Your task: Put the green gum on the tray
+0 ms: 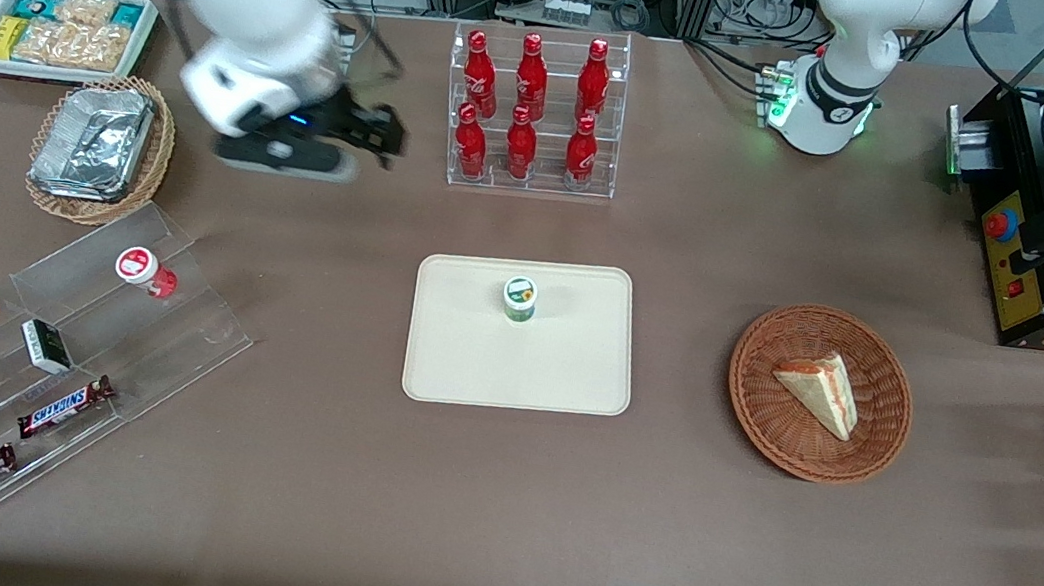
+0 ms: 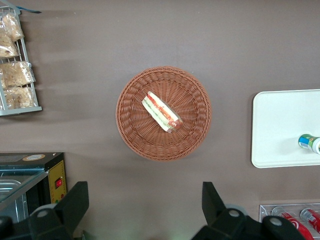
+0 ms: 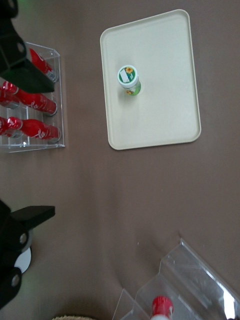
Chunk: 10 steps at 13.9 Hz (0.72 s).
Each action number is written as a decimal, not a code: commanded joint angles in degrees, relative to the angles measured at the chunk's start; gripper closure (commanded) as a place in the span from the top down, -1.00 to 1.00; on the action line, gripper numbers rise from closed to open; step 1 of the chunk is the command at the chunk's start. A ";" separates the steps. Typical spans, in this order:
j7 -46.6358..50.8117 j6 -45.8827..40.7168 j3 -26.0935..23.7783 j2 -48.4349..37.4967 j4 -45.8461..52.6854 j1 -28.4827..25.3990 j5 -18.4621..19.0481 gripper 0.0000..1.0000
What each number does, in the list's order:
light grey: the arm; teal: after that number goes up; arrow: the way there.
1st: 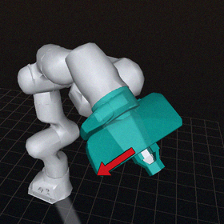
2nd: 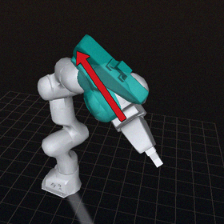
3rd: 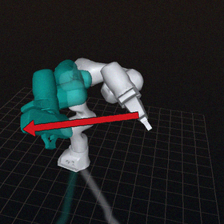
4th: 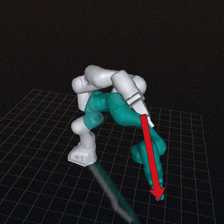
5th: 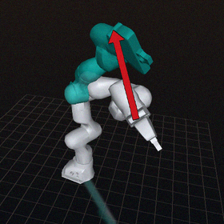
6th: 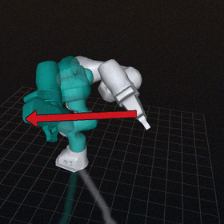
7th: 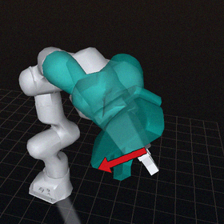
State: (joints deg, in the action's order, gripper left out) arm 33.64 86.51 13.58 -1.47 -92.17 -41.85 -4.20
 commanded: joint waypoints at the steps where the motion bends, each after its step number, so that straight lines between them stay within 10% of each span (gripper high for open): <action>1: -0.85 -2.56 -2.14 -4.15 -1.53 5.27 0.59 1.00; 10: -15.25 -9.95 -7.07 -7.32 1.55 23.12 3.06 1.00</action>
State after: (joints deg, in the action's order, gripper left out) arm 20.25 78.05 8.39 -8.37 -91.95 -21.16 -2.59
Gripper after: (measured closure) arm 0.000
